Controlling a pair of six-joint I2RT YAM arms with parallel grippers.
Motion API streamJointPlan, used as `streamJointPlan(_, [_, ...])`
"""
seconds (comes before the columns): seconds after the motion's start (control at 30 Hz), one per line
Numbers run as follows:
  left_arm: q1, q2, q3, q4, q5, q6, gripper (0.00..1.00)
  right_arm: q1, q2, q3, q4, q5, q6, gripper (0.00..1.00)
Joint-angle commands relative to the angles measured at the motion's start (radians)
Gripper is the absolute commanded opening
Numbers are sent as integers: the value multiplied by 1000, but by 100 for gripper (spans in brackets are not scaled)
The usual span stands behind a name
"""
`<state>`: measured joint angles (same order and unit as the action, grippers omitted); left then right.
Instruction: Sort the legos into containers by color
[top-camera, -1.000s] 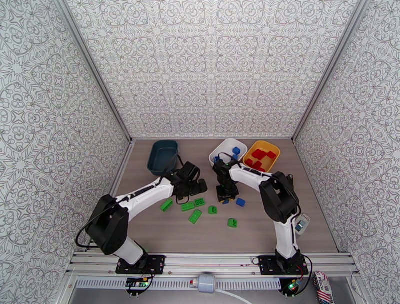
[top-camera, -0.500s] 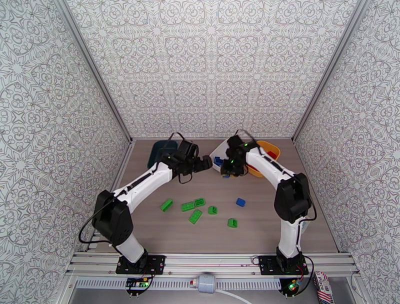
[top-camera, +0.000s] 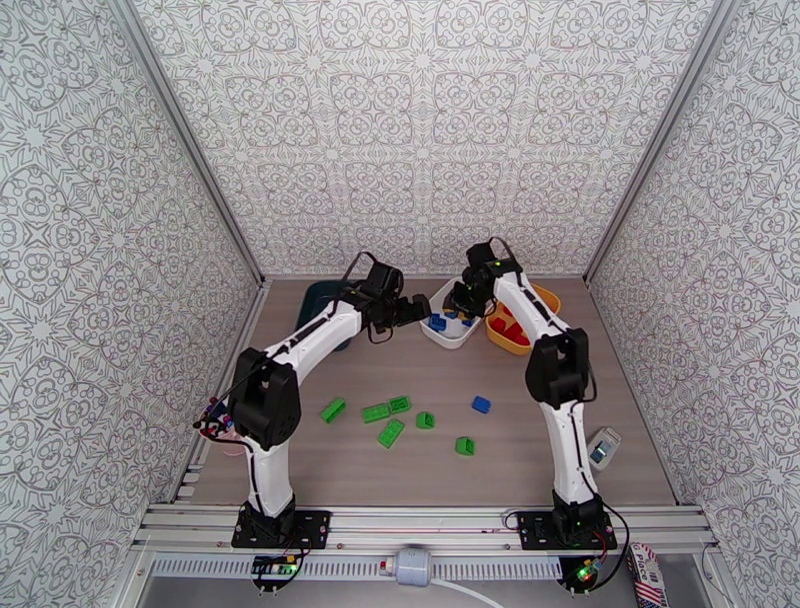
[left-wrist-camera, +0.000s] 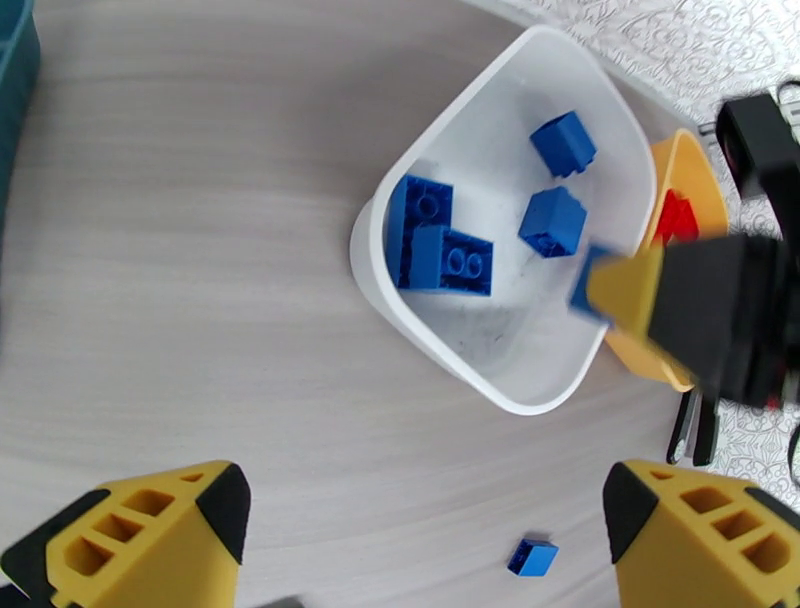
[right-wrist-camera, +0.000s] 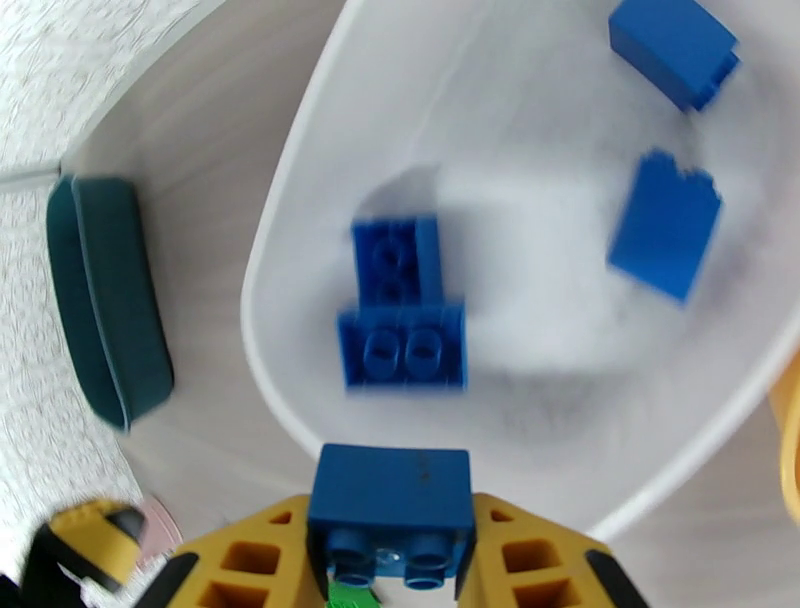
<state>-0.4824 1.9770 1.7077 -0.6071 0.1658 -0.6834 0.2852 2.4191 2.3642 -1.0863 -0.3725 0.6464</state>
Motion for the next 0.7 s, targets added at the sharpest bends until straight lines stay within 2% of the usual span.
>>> streamJointPlan(0.0, [6,19,50,-54,29,27,98,-30,46,115,-61,-23,30,39])
streamJointPlan(0.13, [-9,14,63,-90,11,47,98,-35,42,132,-86,-11,-1,57])
streamJointPlan(0.23, [-32,8,53,-101,5,50,97,-35,-18,59,-85,6,-32,62])
streamJointPlan(0.37, [-77,0,46,-130,-26,72,96,-35,-140,-83,-70,48,-70,63])
streamJointPlan(0.5, [-118,-25,7,-136,-51,79,94,-35,-304,-333,-31,99,-105,64])
streamJointPlan(0.67, [-184,-48,-36,-137,-81,98,93,-38,-552,-697,31,173,-117,71])
